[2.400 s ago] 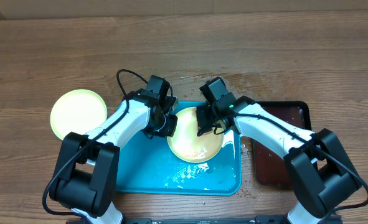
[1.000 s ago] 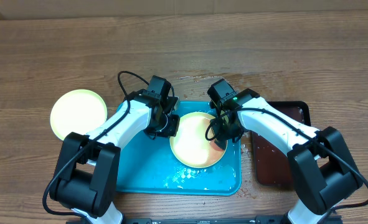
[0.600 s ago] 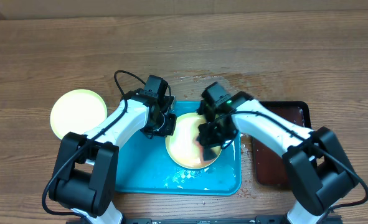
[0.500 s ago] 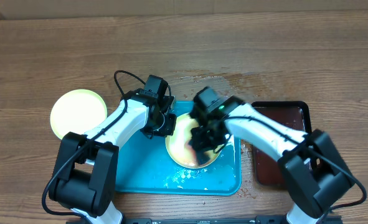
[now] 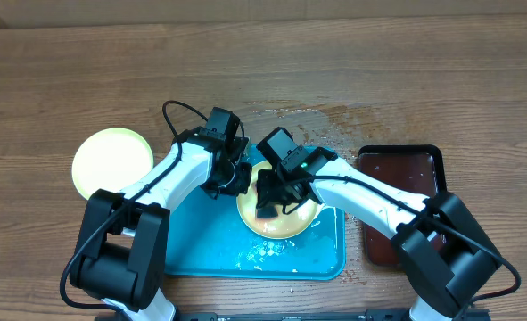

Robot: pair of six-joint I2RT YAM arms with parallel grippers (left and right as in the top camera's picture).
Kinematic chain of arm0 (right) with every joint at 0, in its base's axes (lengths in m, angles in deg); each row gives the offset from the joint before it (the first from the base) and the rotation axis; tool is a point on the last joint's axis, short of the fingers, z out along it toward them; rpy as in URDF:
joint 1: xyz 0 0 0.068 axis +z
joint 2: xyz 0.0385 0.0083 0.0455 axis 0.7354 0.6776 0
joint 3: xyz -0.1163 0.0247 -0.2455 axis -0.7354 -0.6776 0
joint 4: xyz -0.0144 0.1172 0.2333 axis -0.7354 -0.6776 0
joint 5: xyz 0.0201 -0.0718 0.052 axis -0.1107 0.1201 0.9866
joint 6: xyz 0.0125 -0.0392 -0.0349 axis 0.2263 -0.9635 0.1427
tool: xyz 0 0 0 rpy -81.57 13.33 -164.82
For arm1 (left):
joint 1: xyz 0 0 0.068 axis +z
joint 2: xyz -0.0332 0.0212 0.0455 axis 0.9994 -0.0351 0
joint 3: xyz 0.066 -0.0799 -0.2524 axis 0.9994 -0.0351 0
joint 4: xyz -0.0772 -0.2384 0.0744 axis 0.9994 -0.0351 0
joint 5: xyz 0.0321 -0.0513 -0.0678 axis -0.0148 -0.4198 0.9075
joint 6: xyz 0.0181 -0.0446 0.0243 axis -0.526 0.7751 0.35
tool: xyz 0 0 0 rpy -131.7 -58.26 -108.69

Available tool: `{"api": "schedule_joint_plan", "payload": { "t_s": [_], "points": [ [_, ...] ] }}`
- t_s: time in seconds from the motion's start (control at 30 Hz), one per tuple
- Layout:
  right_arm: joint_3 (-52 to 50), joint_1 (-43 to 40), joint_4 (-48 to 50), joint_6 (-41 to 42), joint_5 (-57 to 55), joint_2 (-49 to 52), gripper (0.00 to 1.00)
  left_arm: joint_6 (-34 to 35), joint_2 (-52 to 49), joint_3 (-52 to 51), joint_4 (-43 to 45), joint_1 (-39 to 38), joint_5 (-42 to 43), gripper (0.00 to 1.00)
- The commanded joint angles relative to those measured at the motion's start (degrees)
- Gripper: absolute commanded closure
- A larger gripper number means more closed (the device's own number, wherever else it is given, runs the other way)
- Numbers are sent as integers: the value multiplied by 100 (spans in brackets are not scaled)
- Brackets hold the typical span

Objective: Clean dirty plates on tray and stack at the side
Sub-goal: 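Scrub the yellow plate with the sponge while the left gripper holds its rim, then continue scrubbing the yellow plate center with the sponge in the right gripper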

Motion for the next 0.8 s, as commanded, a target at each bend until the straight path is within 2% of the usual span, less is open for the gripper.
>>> {"api": "schedule_joint_plan", "payload": {
  "t_s": [0.0, 0.23, 0.4, 0.5, 0.6, 0.77],
  "points": [
    [26, -35, 197, 772, -1110, 42, 96, 116, -92, -46, -9, 33, 50, 95],
    [26, -70, 118, 1073, -1899, 356, 96, 118, -92, -46, -26, 31, 52, 96],
    [48, -339, -105, 831, -1263, 507, 96, 118, -92, -46, -76, 31, 52, 96],
    [192, -662, -758, 632, -809, 509, 96, 118, -92, -46, -76, 31, 52, 96],
    [243, -975, -1499, 369, -887, 509, 96, 116, -92, -46, -85, 31, 50, 96],
    [243, -1357, -2044, -146, -1108, 509, 96, 76, -92, -46, -85, 31, 50, 96]
  ]
}}
